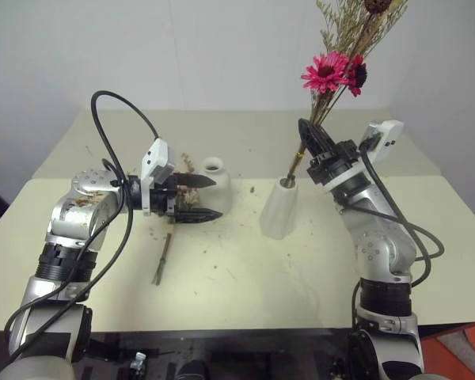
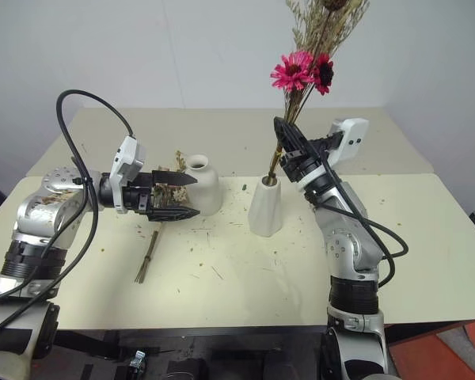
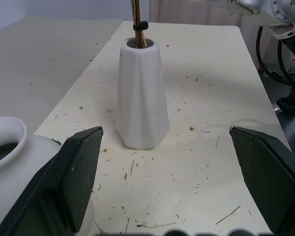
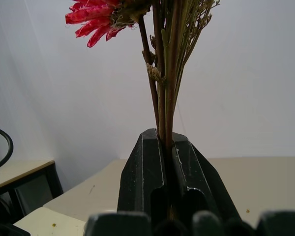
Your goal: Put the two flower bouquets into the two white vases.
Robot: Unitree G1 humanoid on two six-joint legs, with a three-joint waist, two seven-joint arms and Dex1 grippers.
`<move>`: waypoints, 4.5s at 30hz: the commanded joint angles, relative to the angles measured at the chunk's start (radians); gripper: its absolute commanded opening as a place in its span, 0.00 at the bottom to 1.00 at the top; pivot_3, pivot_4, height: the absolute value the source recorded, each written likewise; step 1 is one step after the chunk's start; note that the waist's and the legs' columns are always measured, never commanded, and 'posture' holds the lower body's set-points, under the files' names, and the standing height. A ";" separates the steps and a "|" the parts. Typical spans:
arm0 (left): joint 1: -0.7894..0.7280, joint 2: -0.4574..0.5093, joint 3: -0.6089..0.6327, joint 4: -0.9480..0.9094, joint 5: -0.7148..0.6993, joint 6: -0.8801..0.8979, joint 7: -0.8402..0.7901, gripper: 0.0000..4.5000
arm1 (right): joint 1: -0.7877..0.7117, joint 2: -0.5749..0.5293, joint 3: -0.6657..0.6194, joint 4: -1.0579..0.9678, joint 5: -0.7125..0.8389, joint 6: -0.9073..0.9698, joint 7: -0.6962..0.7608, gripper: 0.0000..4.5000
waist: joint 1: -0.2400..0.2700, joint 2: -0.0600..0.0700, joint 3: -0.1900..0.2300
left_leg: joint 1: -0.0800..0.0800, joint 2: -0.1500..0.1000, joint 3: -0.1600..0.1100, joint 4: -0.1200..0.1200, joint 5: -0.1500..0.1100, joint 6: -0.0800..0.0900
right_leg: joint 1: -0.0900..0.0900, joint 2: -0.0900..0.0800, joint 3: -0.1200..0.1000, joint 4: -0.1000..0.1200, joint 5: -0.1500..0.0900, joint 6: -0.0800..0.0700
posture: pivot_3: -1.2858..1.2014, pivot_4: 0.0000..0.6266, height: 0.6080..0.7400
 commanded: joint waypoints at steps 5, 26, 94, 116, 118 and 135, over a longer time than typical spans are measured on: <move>0.006 0.020 0.038 -0.046 -0.017 -0.010 0.013 1.00 | 0.028 0.012 0.022 0.009 -0.031 -0.075 0.031 0.01 | 0.000 0.000 0.000 | 0.000 0.000 0.000 0.000 0.000 0.000 | 0.000 0.000 0.000 0.000 0.000 0.000 | 0.52 0.24 1.00; 0.005 0.023 0.046 -0.055 -0.021 0.000 0.018 1.00 | 0.104 0.018 0.066 0.017 -0.075 -0.161 0.109 0.20 | 0.000 0.000 0.000 | 0.000 0.000 0.000 0.000 0.000 0.000 | 0.000 0.000 0.000 0.000 0.000 0.000 | 0.52 0.24 1.00; -0.004 -0.130 -0.009 -0.106 0.078 0.898 0.886 1.00 | -0.084 -0.796 0.323 -0.453 0.116 0.559 0.505 0.99 | 0.029 -0.003 0.001 | -0.002 -0.001 0.000 0.000 0.000 0.000 | 0.001 -0.001 -0.001 -0.003 -0.005 0.004 | 0.52 0.24 1.00; -0.098 -0.151 -0.045 0.076 0.080 0.991 0.853 0.03 | -0.060 -0.750 0.273 -0.478 0.124 0.632 0.416 1.00 | 0.028 -0.003 0.001 | 0.001 -0.001 0.000 0.000 0.000 0.000 | 0.001 -0.001 -0.001 -0.001 -0.007 0.007 | 0.52 0.24 1.00; -0.086 -0.173 -0.003 0.071 0.107 0.921 0.905 0.03 | -0.060 -0.748 0.274 -0.474 0.118 0.629 0.417 1.00 | 0.028 -0.003 0.001 | 0.001 -0.001 0.000 0.000 0.000 0.000 | 0.001 -0.001 -0.001 -0.001 -0.007 0.007 | 0.52 0.24 1.00; -0.300 -0.156 0.458 0.227 -0.054 0.324 0.810 0.03 | -0.162 -0.567 0.204 -0.496 0.208 0.944 0.147 1.00 | 0.031 -0.003 0.001 | -0.002 -0.001 -0.001 0.000 0.000 0.000 | 0.000 -0.001 -0.002 -0.002 -0.002 0.000 | 0.52 0.24 1.00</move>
